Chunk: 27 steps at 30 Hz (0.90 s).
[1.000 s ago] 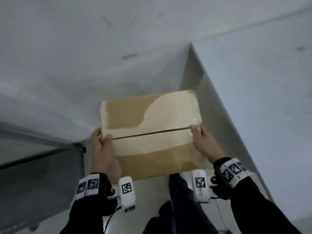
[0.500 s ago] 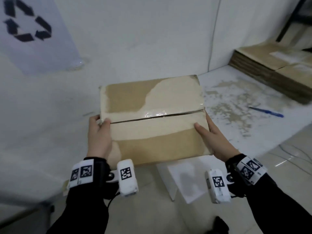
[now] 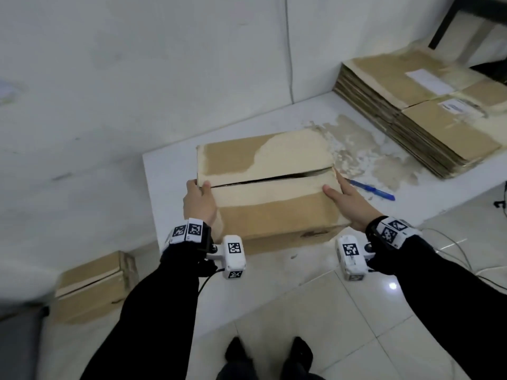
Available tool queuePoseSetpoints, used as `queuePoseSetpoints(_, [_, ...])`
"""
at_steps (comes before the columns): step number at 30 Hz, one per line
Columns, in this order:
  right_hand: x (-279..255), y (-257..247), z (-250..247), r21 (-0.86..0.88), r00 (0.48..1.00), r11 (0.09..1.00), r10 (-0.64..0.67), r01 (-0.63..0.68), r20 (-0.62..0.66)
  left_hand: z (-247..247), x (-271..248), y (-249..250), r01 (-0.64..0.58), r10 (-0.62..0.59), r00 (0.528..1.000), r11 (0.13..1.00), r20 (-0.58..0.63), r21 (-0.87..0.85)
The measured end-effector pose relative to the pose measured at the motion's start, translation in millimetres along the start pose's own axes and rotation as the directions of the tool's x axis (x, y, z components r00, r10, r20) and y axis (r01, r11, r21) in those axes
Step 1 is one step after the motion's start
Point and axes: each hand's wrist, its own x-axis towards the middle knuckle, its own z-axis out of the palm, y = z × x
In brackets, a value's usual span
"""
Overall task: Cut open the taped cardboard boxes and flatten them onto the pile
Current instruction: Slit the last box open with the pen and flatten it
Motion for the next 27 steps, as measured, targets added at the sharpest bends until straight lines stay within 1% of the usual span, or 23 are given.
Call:
queuePoseSetpoints(3, [22,7,-4,-0.027,0.999,0.999,0.040,-0.041,-0.015,7,12,1,0.035,-0.032,0.999,0.995,-0.031,0.097])
queuePoseSetpoints(5, [31,8,-4,-0.028,0.992,0.992,0.126,-0.126,-0.024,9,18,-1,0.026,-0.019,0.999,0.987,-0.049,0.159])
queuePoseSetpoints(7, [35,11,-5,0.012,0.977,0.977,0.211,-0.211,-0.010,12,22,-4,0.017,-0.005,0.998,0.983,-0.065,0.181])
queuePoseSetpoints(8, [35,12,-4,0.037,0.978,0.977,0.210,-0.209,-0.005,13,23,-3,0.018,-0.007,0.998,0.986,-0.063,0.167])
queuePoseSetpoints(10, [37,14,-2,0.066,0.989,0.987,0.146,-0.144,-0.020,13,28,3,0.015,-0.010,0.999,0.994,-0.043,0.105])
queuePoseSetpoints(11, [42,16,-2,0.073,0.993,0.992,0.106,-0.102,-0.053,13,34,9,-0.015,0.018,0.999,0.996,-0.035,0.087])
queuePoseSetpoints(13, [48,18,2,0.110,0.990,0.994,0.034,-0.019,-0.135,12,44,26,-0.131,0.140,0.988,0.983,-0.061,0.132])
queuePoseSetpoints(15, [43,20,13,0.151,0.972,0.988,-0.001,0.037,-0.235,11,46,49,-0.244,0.277,0.954,0.939,-0.115,0.241])
queuePoseSetpoints(16, [36,24,20,0.189,0.970,0.980,-0.007,0.055,-0.243,13,42,61,-0.289,0.325,0.940,0.922,-0.107,0.256])
queuePoseSetpoints(17, [27,29,25,0.238,0.977,0.969,-0.014,0.066,-0.215,17,32,73,-0.333,0.361,0.929,0.910,-0.077,0.248])
queuePoseSetpoints(18, [17,36,29,0.274,0.988,0.960,-0.010,0.053,-0.156,23,19,86,-0.374,0.392,0.920,0.896,-0.031,0.240])
queuePoseSetpoints(19, [8,42,28,0.269,0.996,0.963,0.001,0.022,-0.085,32,4,98,-0.419,0.427,0.904,0.876,0.021,0.239])
queuePoseSetpoints(20, [4,49,20,0.215,0.999,0.977,0.000,0.008,-0.035,43,-13,108,-0.469,0.468,0.881,0.848,0.069,0.246])
queuePoseSetpoints(21, [8,52,7,0.176,1.000,0.984,-0.007,0.012,-0.030,58,-31,118,-0.521,0.512,0.852,0.812,0.109,0.262])
queuePoseSetpoints(22, [18,53,-11,0.142,0.998,0.990,-0.003,0.012,-0.066,76,-49,126,-0.560,0.542,0.827,0.780,0.147,0.280])
queuePoseSetpoints(23, [32,52,-28,0.132,0.995,0.991,0.007,0.007,-0.101,96,-64,132,-0.586,0.556,0.810,0.749,0.187,0.310])
queuePoseSetpoints(24, [51,51,-45,0.115,0.993,0.993,0.017,-0.004,-0.113,118,-74,137,-0.596,0.549,0.802,0.714,0.233,0.367])
queuePoseSetpoints(25, [68,47,-60,0.093,0.995,0.996,0.015,-0.005,-0.103,142,-79,139,-0.579,0.512,0.814,0.677,0.275,0.454])
queuePoseSetpoints(26, [85,44,-71,0.041,0.998,0.999,-0.005,0.008,-0.068,164,-79,139,-0.538,0.445,0.842,0.639,0.305,0.550])
queuePoseSetpoints(27, [99,42,-77,-0.031,0.999,0.999,-0.041,0.040,-0.013,184,-77,138,-0.484,0.373,0.874,0.602,0.311,0.636])
